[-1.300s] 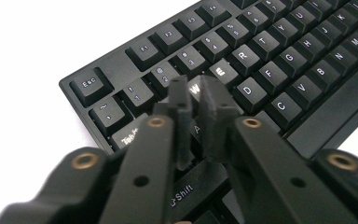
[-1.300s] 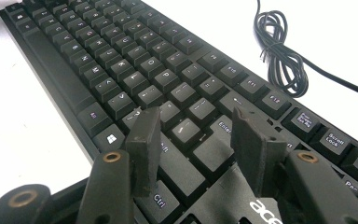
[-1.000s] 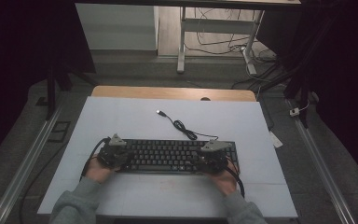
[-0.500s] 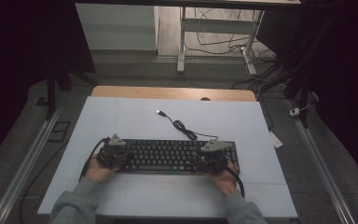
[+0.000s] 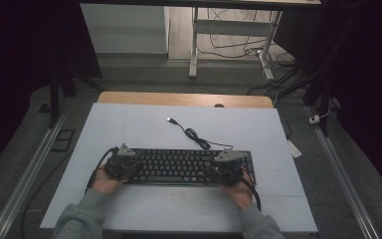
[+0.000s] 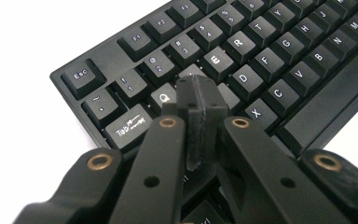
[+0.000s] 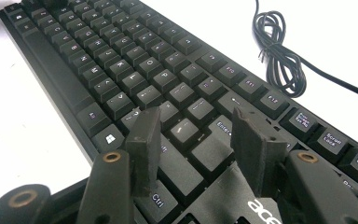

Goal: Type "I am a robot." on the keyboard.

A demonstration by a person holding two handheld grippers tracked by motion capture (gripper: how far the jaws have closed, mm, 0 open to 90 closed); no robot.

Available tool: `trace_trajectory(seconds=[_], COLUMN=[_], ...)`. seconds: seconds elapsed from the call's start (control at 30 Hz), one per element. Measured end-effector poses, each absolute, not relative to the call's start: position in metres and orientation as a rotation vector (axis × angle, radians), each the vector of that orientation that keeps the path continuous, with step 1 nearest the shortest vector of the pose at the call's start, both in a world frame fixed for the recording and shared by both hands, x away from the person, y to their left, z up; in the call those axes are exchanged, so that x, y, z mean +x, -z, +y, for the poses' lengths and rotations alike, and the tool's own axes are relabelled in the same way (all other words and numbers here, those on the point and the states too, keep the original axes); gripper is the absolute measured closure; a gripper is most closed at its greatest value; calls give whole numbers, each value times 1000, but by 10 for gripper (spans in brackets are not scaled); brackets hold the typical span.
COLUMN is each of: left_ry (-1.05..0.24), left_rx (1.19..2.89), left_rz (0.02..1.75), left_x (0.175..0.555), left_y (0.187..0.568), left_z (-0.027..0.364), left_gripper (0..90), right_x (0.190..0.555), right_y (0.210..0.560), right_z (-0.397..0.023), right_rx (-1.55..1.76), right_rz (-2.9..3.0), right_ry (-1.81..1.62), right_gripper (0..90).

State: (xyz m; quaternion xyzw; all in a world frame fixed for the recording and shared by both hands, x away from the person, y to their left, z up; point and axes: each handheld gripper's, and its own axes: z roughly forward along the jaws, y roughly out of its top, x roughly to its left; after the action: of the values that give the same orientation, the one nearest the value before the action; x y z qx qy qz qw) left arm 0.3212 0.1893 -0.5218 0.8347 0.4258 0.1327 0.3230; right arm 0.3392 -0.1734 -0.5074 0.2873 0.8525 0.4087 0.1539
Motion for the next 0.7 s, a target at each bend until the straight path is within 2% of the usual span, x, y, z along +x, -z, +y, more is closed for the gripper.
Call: trace_trajectory(seconds=[0.7], left_ry=[-364], left_rx=[2156], left_rz=[1115], left_x=[320], left_y=[518], left_z=[192], left_gripper=[891], right_x=[339], right_y=[507], right_z=[-173], right_rx=[825], right_rz=[2444], right_ry=[-1171], right_gripper=[529])
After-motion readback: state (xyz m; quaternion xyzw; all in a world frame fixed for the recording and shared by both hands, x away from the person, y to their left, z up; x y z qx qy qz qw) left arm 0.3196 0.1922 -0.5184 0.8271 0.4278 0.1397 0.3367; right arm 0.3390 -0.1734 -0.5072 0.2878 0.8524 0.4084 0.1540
